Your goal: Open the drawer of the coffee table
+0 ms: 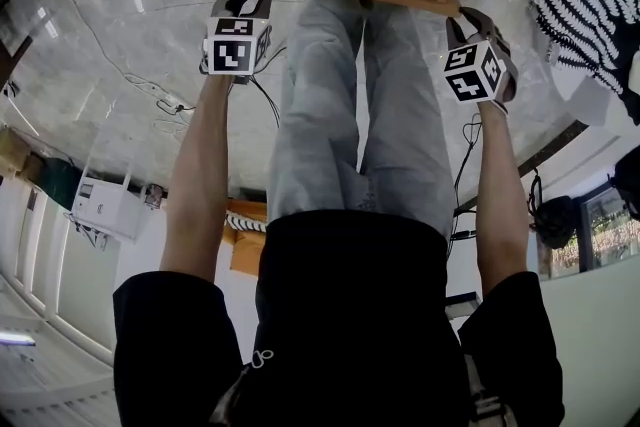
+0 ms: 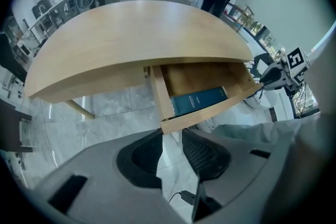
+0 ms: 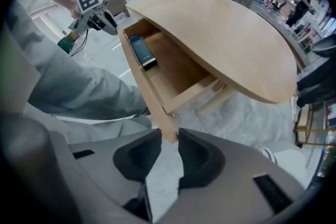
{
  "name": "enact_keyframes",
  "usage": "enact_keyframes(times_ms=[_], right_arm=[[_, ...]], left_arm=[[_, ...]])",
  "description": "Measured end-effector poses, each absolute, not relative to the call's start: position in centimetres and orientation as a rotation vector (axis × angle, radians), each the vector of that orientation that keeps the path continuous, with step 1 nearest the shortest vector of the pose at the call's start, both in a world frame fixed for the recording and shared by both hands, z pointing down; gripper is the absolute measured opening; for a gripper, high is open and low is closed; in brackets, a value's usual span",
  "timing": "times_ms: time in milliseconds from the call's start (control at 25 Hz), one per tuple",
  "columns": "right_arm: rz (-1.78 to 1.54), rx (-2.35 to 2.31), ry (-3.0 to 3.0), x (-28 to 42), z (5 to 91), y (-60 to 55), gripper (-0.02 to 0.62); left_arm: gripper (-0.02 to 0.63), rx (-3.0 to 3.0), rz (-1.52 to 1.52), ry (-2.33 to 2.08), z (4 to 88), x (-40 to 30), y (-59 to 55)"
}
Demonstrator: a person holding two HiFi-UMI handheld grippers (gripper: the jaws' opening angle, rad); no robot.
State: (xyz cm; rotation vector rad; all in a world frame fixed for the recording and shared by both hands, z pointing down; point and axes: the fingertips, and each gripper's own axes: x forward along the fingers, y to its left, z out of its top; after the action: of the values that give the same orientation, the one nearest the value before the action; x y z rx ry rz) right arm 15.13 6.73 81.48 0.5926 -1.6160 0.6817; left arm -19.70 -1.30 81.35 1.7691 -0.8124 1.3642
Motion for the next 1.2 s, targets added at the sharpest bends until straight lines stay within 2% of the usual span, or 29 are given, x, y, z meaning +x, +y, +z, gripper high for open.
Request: enact_keyframes(times_ms=[560, 1200], right_arm=[[0.755, 0.489, -1.576, 13.3, 81.7, 12.8, 0.094], [0.786, 0.442, -1.536, 13.0, 83.4, 13.9, 0.095]], left_arm=[[0.106, 1.657, 1.443, -0.732, 81.6, -21.6, 4.7], [0.106, 1.609, 1.492, -0.692, 83.5, -22.0, 5.7]])
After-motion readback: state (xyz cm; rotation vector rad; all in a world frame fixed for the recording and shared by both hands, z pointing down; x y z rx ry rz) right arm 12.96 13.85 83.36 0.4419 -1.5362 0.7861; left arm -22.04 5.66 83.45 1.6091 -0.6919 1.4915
